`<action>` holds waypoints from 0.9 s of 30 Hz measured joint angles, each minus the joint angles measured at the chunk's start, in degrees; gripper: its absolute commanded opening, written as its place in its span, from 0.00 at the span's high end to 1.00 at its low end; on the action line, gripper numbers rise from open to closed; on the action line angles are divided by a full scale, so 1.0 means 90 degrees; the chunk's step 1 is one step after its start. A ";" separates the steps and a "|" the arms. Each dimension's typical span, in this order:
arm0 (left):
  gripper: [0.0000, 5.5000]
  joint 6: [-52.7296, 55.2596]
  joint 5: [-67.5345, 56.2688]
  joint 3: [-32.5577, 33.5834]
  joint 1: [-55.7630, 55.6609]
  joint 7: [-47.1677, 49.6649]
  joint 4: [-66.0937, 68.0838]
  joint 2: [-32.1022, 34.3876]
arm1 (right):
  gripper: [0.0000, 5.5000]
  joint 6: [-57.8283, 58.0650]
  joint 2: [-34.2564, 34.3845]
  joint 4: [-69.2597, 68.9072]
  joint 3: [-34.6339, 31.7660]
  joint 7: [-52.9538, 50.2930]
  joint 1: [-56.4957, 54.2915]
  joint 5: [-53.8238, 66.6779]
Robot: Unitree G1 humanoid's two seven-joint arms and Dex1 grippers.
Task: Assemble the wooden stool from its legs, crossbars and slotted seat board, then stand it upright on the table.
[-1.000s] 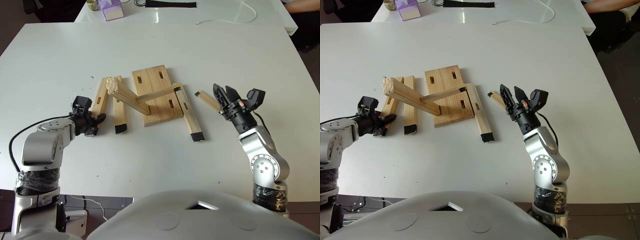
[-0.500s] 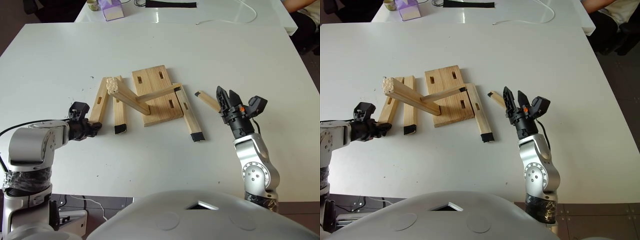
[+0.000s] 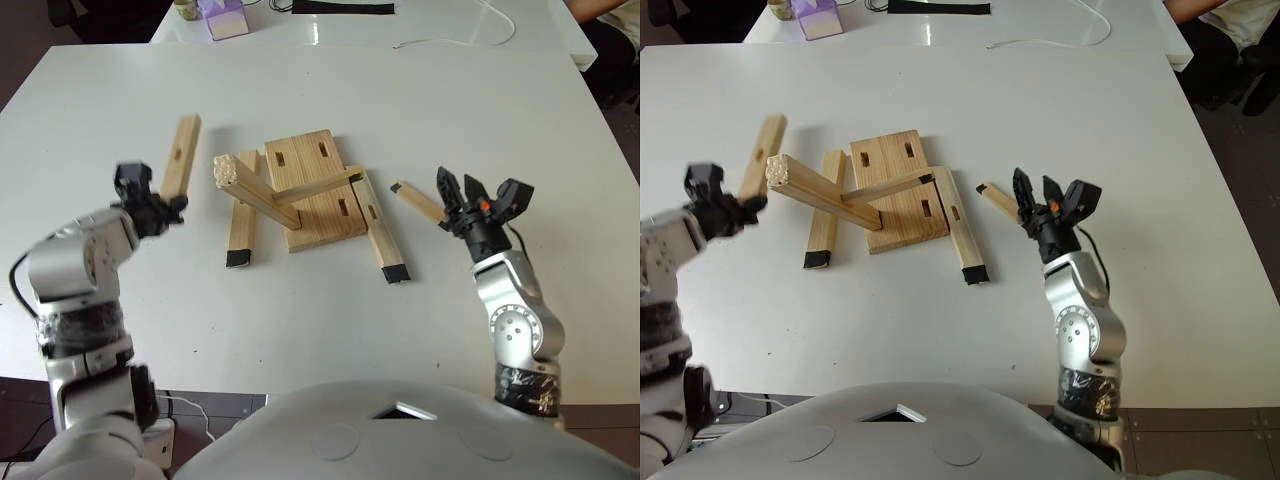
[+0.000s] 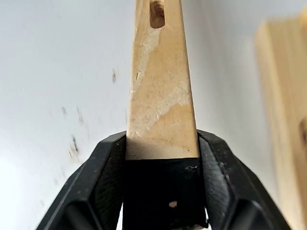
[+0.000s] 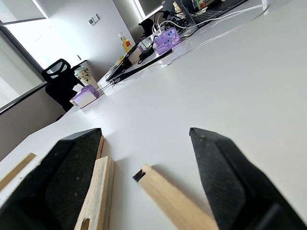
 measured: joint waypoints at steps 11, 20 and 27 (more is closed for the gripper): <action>0.63 -0.0466 -0.1153 0.0124 -0.1648 -0.0112 -0.0889 -0.0914 | 0.38 -0.0132 -0.1856 0.2322 0.0200 0.0443 -0.2958 -0.1758; 0.63 -0.0650 -0.2316 -0.0781 -0.1138 -0.1488 -0.1708 -0.1216 | 0.38 0.0667 -0.1959 0.2484 -0.0240 0.1759 -0.4799 -0.0471; 0.63 -0.1076 -0.2940 -0.1007 -0.1135 -0.3077 -0.1735 -0.0646 | 0.38 0.3350 -0.2247 0.2240 -0.0362 0.3972 -0.5518 0.2274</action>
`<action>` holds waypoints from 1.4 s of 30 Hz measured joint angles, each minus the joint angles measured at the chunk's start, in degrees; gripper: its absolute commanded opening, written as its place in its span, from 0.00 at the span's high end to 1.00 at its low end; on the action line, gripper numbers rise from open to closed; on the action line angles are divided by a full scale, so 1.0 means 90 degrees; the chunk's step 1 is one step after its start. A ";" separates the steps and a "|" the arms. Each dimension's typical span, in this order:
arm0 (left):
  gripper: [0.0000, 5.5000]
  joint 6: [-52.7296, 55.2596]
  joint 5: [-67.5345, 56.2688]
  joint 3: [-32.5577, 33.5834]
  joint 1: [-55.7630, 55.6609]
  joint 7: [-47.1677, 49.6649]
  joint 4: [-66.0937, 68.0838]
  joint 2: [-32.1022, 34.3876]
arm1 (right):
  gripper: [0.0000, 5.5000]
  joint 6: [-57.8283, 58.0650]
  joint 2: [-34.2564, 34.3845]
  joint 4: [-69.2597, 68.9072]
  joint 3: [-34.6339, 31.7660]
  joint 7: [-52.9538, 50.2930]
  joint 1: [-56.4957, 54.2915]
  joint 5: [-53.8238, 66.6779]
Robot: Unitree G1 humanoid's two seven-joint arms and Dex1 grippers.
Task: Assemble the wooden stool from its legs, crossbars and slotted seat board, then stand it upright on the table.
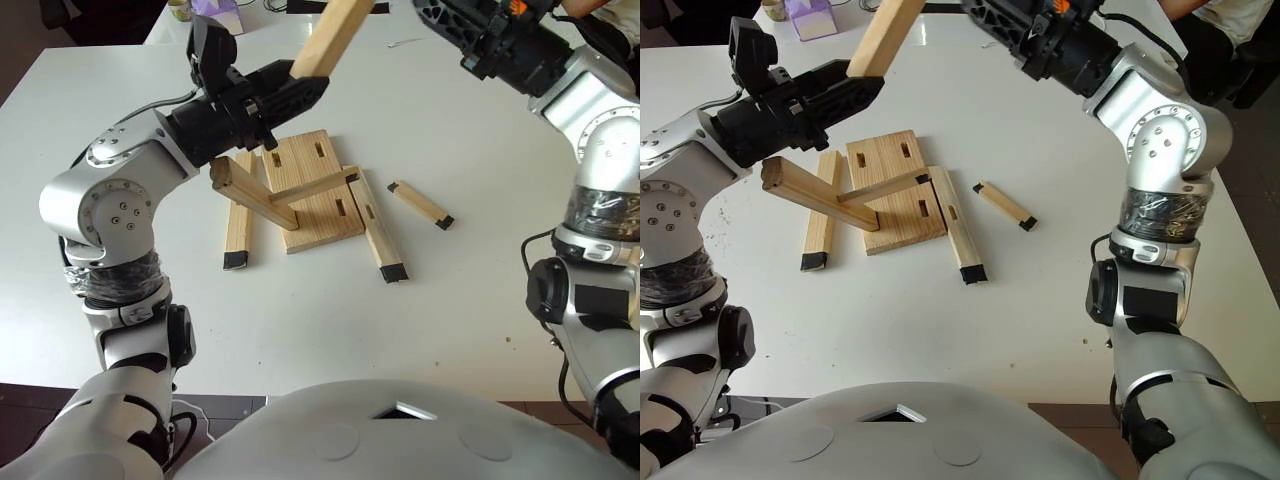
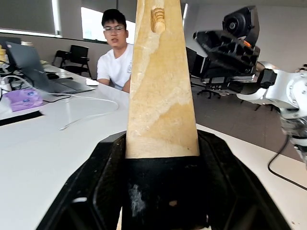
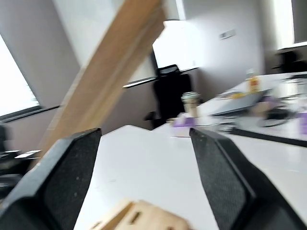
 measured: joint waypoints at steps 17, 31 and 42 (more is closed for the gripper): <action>0.63 -0.0294 -0.1588 0.0077 0.0362 -0.1295 -0.0201 0.0537 | 0.38 0.1422 -0.0802 0.0975 -0.0558 0.1581 -0.1123 0.1360; 0.63 -0.0104 -0.2187 0.0053 0.0435 -0.1248 -0.0068 0.0742 | 0.63 0.1399 -0.0859 0.0629 -0.0841 0.1540 -0.0876 0.1752; 0.63 -0.0127 -0.2190 -0.0009 0.0412 -0.1269 0.0098 0.0800 | 0.63 0.0928 -0.0803 0.0167 -0.0836 0.1475 -0.0432 0.1748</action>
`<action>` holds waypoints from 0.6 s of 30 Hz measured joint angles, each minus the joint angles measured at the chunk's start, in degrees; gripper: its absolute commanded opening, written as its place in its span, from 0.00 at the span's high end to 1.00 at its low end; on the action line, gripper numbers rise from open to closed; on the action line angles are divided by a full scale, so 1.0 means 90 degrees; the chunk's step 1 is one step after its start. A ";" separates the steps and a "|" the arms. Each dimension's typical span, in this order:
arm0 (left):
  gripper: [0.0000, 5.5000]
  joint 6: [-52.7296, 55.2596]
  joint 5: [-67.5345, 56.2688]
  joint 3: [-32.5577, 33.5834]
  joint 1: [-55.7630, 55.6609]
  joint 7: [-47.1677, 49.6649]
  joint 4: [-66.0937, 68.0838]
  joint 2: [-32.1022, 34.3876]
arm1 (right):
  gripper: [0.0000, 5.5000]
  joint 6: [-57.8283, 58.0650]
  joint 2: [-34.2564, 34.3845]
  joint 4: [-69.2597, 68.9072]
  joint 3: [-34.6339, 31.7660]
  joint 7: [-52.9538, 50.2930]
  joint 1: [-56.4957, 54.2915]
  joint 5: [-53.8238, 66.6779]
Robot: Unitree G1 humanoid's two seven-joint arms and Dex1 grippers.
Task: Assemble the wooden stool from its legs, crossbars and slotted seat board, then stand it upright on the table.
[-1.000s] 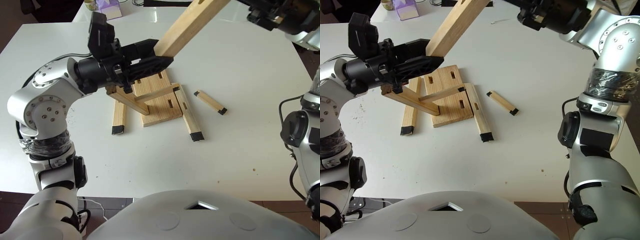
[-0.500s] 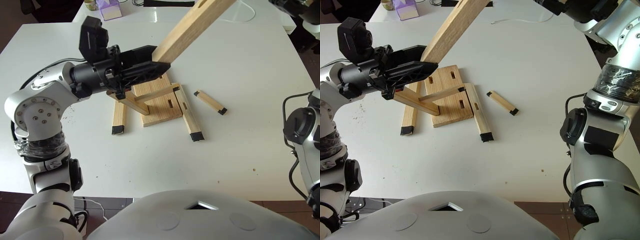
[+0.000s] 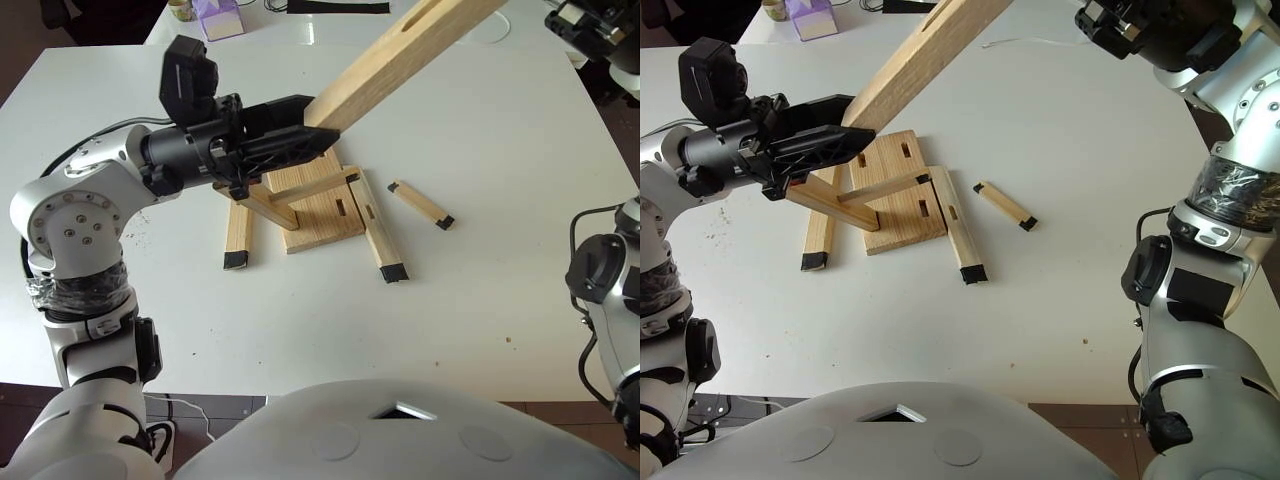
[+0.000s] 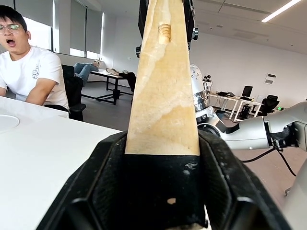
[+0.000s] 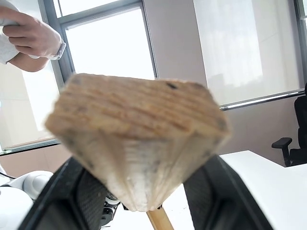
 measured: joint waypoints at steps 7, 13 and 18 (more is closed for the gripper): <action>0.44 -0.0224 0.0384 0.0093 -0.0035 0.0352 0.0241 0.0156 | 0.63 -0.0700 -0.0109 -0.0083 0.0140 -0.0738 0.0221 -0.0903; 0.44 -0.0531 0.0890 0.0880 0.0430 0.0427 0.0322 0.0964 | 0.63 -0.1860 -0.0309 -0.0006 0.0476 -0.0727 0.0277 -0.2101; 0.44 -0.0741 0.1011 0.1792 0.0750 0.1349 0.0642 0.0855 | 0.63 -0.2776 -0.0080 -0.0282 0.1363 -0.0434 0.1153 -0.3035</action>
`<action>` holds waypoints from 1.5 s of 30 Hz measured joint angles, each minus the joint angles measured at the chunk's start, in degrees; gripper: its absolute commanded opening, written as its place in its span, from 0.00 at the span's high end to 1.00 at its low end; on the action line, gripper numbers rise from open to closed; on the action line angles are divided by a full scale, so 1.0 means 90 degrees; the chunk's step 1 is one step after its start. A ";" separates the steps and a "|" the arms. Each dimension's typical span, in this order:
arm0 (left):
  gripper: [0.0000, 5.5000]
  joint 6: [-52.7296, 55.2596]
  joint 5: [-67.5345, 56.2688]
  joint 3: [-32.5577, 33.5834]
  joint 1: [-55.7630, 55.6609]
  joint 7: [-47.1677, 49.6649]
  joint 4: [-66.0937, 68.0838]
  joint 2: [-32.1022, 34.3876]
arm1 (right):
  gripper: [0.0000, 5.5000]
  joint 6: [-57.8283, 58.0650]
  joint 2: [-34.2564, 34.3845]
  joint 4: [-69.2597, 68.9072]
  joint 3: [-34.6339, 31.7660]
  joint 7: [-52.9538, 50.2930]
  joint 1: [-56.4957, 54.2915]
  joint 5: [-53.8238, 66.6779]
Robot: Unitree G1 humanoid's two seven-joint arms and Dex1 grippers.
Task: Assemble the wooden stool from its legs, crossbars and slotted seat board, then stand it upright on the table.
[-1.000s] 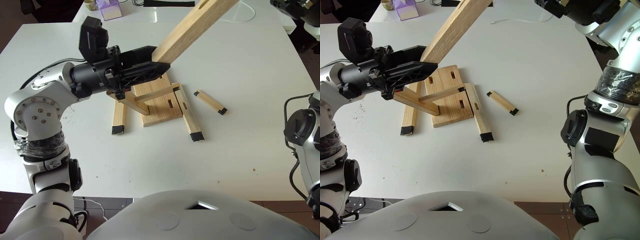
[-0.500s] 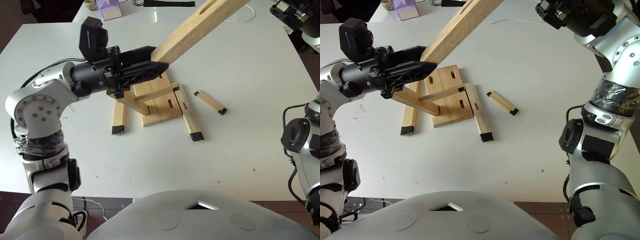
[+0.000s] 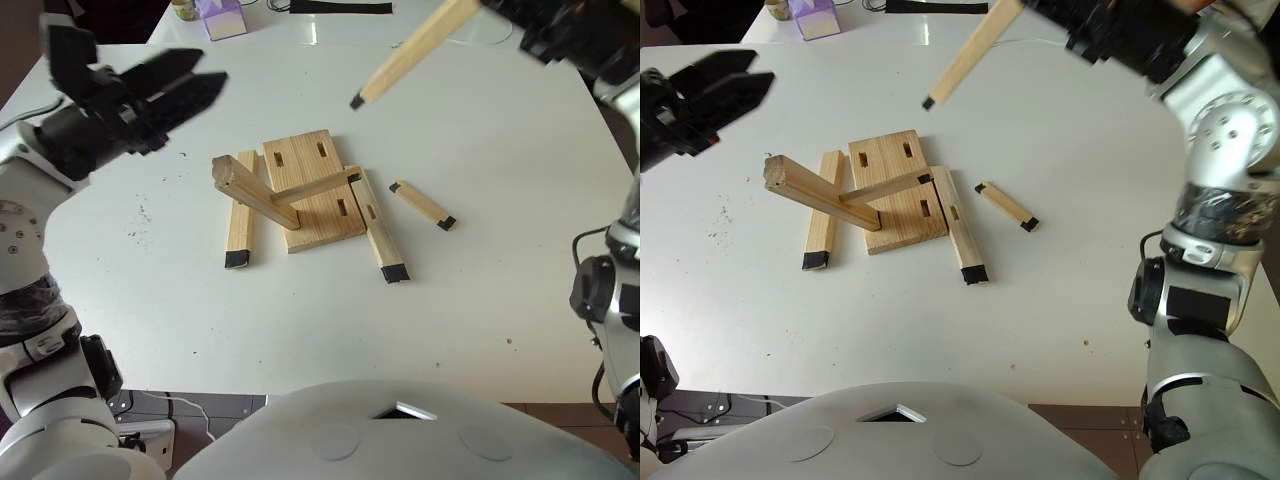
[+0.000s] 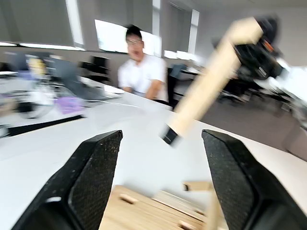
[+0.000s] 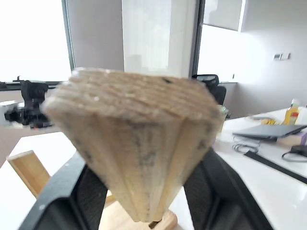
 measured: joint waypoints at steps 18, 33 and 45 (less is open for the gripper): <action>0.44 -0.0511 -0.0006 -0.0028 0.1889 0.2322 -0.0411 -0.2525 | 0.63 -0.0772 -0.0071 -0.0968 0.1063 0.1175 0.1492 -0.0675; 0.44 -0.1022 0.0018 -0.0035 0.2256 0.2515 -0.0420 -0.2766 | 0.63 -0.1089 -0.0185 -0.0613 0.1283 0.1664 0.1052 -0.0876; 0.44 -0.1177 0.0127 -0.0233 0.2245 0.2510 -0.0165 -0.2851 | 0.63 -0.1303 0.0134 -0.0495 0.1400 0.1910 0.0960 -0.0974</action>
